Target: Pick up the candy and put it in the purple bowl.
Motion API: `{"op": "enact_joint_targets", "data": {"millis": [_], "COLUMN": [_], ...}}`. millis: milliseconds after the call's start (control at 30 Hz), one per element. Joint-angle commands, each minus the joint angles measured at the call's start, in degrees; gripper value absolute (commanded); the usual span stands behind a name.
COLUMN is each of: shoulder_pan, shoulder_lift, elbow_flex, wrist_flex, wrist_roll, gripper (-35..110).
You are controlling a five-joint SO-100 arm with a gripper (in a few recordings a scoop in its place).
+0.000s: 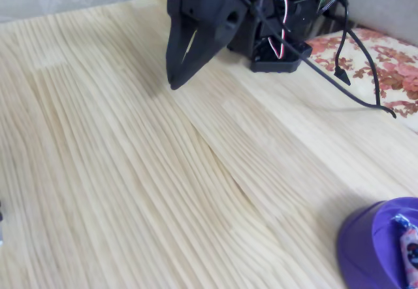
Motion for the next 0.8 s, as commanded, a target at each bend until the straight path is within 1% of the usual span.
{"op": "enact_joint_targets", "data": {"millis": [0, 233, 767], "shoulder_pan": [2.4, 6.4, 5.4], "shoulder_lift": [1.8, 1.8, 1.8], "elbow_flex": [-0.6, -0.4, -0.4], "wrist_flex": [0.7, 0.8, 0.6], "wrist_roll": [-1.8, -3.0, -4.6], "gripper": [0, 0, 0]}}
